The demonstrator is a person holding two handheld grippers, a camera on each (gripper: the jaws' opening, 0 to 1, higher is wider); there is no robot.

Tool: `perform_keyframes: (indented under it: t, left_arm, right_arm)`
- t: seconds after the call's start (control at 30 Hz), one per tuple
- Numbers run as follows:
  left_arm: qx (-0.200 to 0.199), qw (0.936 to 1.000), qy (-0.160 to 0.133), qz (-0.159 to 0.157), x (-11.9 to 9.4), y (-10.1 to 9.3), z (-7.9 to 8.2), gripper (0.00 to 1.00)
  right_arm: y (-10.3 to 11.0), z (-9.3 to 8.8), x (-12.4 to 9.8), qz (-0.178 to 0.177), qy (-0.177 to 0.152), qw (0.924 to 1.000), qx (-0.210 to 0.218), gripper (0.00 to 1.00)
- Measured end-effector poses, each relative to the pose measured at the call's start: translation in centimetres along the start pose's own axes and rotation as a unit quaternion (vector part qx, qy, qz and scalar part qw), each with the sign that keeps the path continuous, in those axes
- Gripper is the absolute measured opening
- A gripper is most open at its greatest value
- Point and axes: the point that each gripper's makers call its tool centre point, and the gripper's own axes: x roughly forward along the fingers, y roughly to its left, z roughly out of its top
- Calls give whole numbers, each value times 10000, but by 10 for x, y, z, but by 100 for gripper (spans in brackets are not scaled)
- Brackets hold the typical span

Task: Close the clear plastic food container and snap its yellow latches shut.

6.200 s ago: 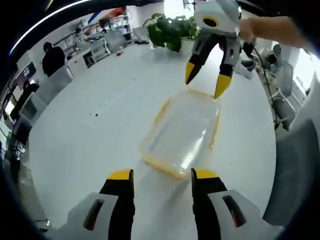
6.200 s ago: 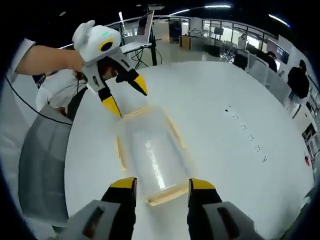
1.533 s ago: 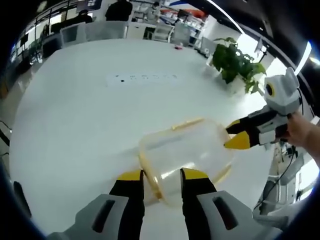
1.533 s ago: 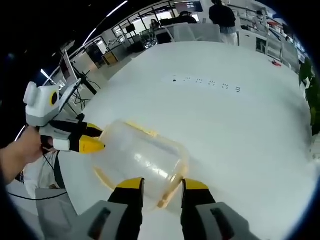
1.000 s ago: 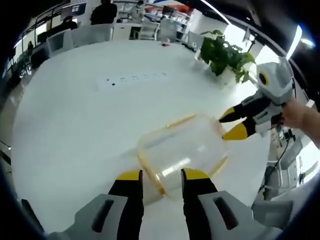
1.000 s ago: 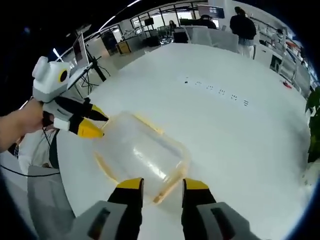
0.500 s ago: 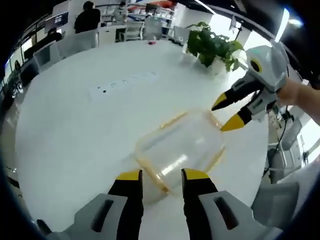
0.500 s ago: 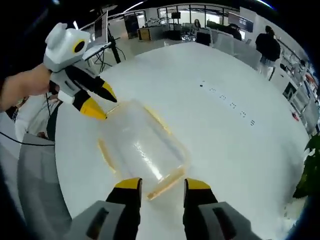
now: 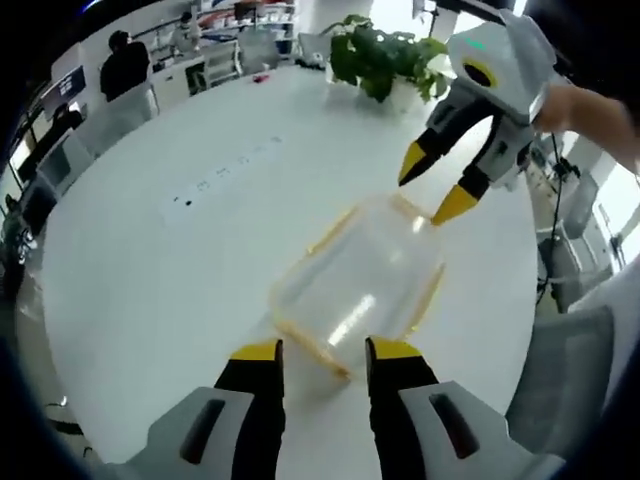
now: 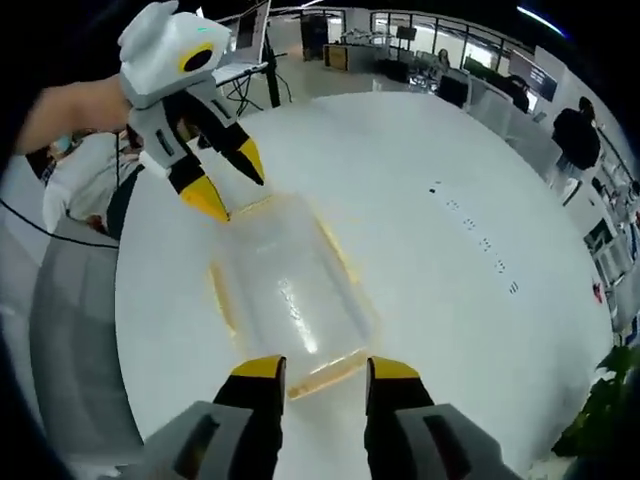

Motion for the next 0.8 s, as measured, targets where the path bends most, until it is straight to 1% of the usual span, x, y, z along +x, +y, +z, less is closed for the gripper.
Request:
perform_keyframes:
  t: [0.03, 0.17, 0.2, 0.37, 0.43, 0.53, 0.57, 0.6, 0.63, 0.7, 0.8]
  left_arm:
    - [134, 9999, 23, 13, -1, 1, 1, 29]
    - [181, 9998, -27, -7, -4, 2, 7, 29]
    - [253, 9997, -61, -40, -4, 1, 10, 30]
    - [603, 9981, -51, -106, -3, -3, 15, 29]
    - [719, 9974, 6, -110, -3, -3, 15, 29]
    - [1023, 9946, 94, -124, -2, -5, 17, 29]
    - [1181, 9929, 126, -88, -2, -4, 18, 28]
    - [1430, 9897, 87, -35, -2, -3, 21, 28]
    - [1538, 9881, 88, -22, -2, -3, 22, 27]
    - [1643, 9863, 160, -33, -2, -4, 22, 27]
    - [1662, 9859, 135, -115, -1, -6, 25, 28]
  right_arm:
    - [0, 1, 0, -7, 14, 10000, -56, 29]
    - [4, 4, 1, 139, -18, 9998, -143, 29]
    - [5, 4, 2, 171, 6, 9995, -249, 29]
    - [7, 5, 3, 250, 77, 9986, -469, 29]
    - [6, 7, 4, 253, 103, 9983, -515, 29]
    - [6, 10, 4, 284, 154, 9974, -637, 29]
    - [7, 11, 4, 325, 174, 9969, -697, 28]
    - [8, 11, 4, 343, 189, 9966, -723, 28]
    - [9, 13, 4, 363, 193, 9960, -795, 28]
    - [9, 15, 4, 389, 164, 9956, -835, 27]
    - [11, 19, 3, 470, 110, 9949, -887, 27]
